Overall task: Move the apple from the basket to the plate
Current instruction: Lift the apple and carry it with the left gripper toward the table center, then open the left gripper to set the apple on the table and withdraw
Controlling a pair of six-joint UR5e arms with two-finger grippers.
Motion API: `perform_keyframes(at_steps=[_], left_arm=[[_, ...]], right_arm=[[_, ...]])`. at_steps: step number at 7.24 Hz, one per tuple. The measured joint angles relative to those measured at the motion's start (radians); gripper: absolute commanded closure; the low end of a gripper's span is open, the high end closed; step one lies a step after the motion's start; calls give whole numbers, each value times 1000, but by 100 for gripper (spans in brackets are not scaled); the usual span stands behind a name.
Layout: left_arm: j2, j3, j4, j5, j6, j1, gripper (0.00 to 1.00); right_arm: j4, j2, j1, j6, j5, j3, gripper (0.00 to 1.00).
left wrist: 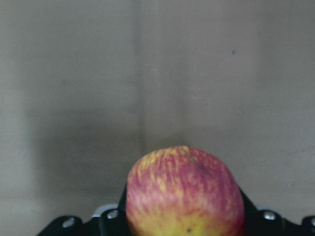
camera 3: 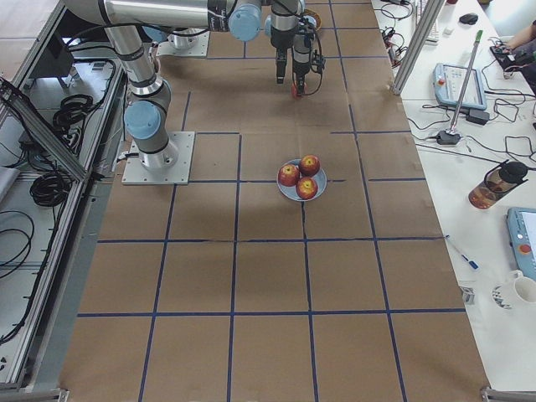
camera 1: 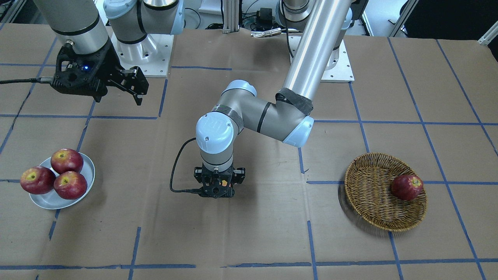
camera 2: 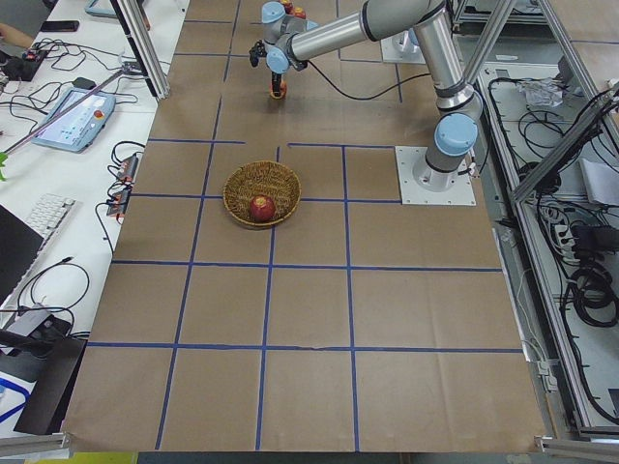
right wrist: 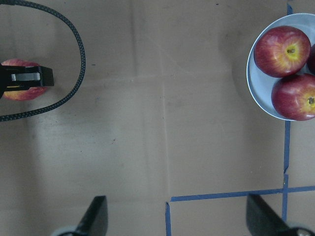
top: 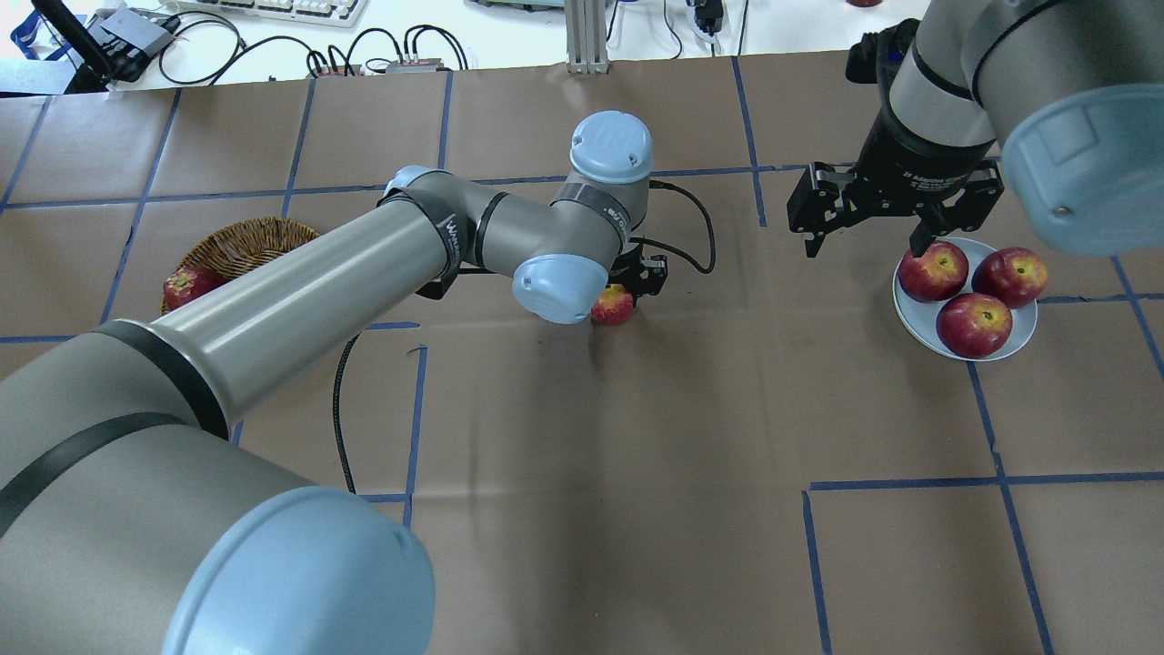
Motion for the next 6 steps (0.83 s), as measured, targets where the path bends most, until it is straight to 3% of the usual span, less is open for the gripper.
perform_keyframes(at_steps=[1,4,6], left_arm=[[0,-3,0,1,0,0,2],[21,-14,-13,2,-12,1,1],[132,10,-121,2,-9,21,1]], right_arm=[[0,0,0,0,0,0,0],[-1,0,0,0,0,0,0],[-1,0,0,0,0,1,0]])
